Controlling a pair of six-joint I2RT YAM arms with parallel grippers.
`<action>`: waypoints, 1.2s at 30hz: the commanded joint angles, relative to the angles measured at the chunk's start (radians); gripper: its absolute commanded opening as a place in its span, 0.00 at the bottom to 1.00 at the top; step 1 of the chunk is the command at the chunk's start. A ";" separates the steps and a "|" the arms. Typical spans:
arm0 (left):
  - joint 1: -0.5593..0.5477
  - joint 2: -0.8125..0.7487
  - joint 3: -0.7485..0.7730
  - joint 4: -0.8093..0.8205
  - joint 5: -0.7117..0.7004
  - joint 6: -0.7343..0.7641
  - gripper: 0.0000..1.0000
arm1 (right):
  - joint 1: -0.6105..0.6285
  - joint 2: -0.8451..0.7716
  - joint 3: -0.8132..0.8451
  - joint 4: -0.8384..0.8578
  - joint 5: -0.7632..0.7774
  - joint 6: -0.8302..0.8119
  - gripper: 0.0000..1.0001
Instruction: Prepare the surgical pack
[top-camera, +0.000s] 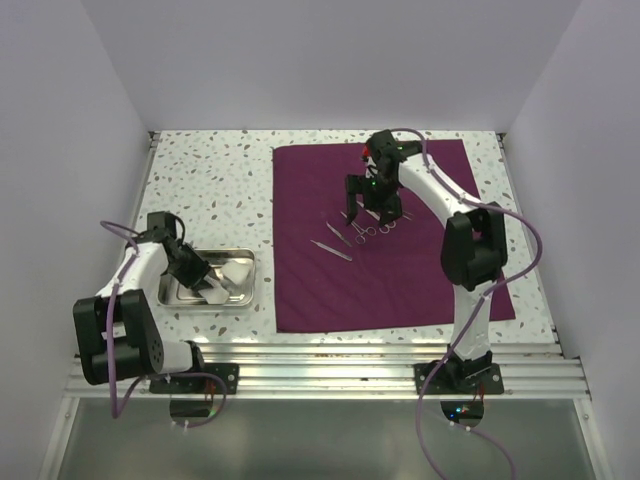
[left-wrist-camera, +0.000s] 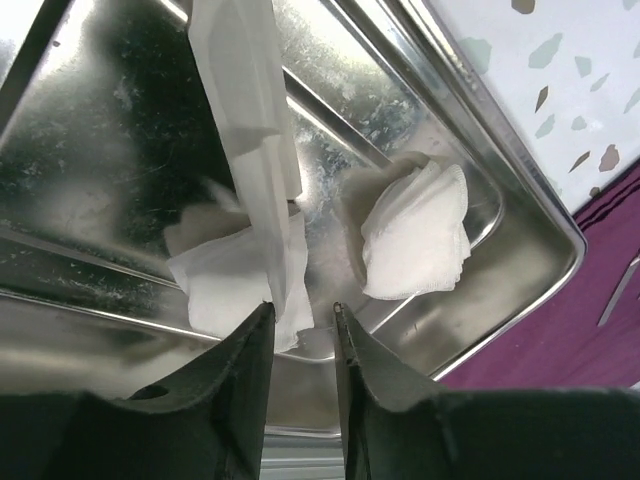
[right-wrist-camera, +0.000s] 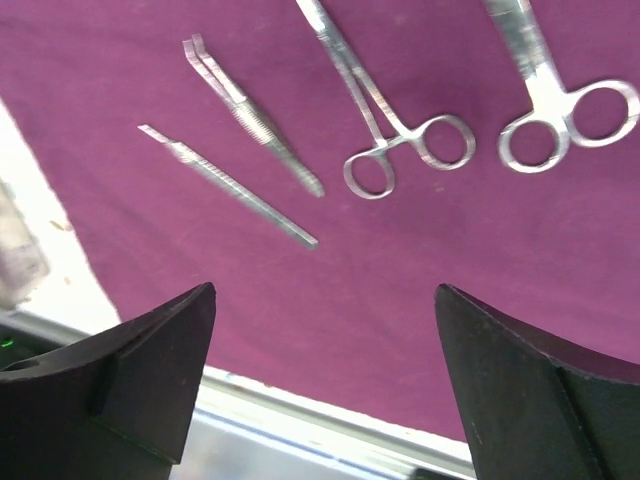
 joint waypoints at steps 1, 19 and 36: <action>0.007 -0.026 0.020 0.032 0.007 0.052 0.35 | 0.001 0.006 -0.006 0.007 0.089 -0.066 0.92; -0.164 -0.197 0.129 -0.005 0.001 0.151 0.61 | 0.148 0.186 0.135 0.153 0.020 -0.124 0.49; -0.299 -0.126 0.209 0.095 0.124 0.136 0.60 | 0.173 0.293 0.207 0.143 0.123 -0.177 0.44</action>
